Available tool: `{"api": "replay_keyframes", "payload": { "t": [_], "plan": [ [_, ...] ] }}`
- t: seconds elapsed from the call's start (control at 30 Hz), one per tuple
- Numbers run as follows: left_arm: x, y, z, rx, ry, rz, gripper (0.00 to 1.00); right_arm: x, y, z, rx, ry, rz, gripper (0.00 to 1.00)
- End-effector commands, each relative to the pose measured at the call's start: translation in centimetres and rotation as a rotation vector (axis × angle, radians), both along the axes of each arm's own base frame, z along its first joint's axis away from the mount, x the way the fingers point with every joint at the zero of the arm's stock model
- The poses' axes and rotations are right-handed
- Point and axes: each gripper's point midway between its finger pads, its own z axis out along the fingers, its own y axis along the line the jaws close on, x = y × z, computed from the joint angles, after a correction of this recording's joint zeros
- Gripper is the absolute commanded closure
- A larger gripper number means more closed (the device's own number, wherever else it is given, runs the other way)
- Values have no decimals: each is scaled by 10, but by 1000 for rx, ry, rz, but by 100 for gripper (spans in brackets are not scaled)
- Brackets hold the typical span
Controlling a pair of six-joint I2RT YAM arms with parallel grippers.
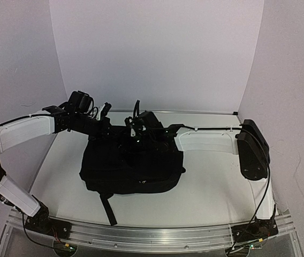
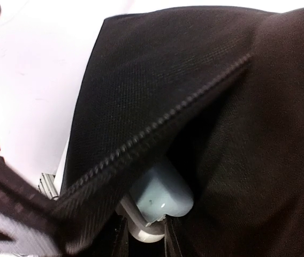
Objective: Pack the student bag
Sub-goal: Place the stationery in the student bag.
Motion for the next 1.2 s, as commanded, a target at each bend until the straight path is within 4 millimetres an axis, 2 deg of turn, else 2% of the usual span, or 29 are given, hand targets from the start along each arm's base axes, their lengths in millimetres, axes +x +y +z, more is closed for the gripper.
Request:
{"api": "replay_keyframes", "payload": {
  "t": [0.0,0.13,0.23,0.27,0.37,0.47,0.57,0.63,0.7,0.8,0.87,0.93,1.03,1.17],
  "plan": [
    [-4,-7,5,-44,-1,-26,100,-2,27,27,113,-53,71,75],
    [-3,-7,2,-42,-1,-21,100,0,27,27,109,-72,62,74],
    [-2,-4,2,-31,-11,-4,100,2,15,41,98,-116,28,63],
    [-1,-2,1,-25,-16,3,100,4,8,48,91,-135,6,59],
    [2,1,-4,-2,-20,25,100,10,-19,50,5,-166,-84,48],
    [4,0,-14,14,-1,30,100,15,-52,38,-113,-168,-193,45],
    [3,-5,-24,24,22,15,97,11,-77,42,-139,-171,-250,43],
    [1,-8,-24,18,20,0,87,7,-87,45,-142,-168,-265,42],
    [0,-11,-17,4,-2,-10,68,2,-92,51,-137,-171,-253,40],
    [-1,-5,1,-3,-65,9,42,-16,-85,62,-132,-211,-150,39],
    [-4,3,12,-2,-104,29,30,-32,-78,70,-144,-261,-72,40],
    [-9,12,21,2,-131,54,21,-46,-73,78,-158,-306,-8,41],
    [-16,28,18,38,-116,111,14,-67,-59,83,-180,-341,96,45],
    [-27,37,8,44,-65,131,9,-75,-45,66,-237,-334,127,48]
  ]
}}
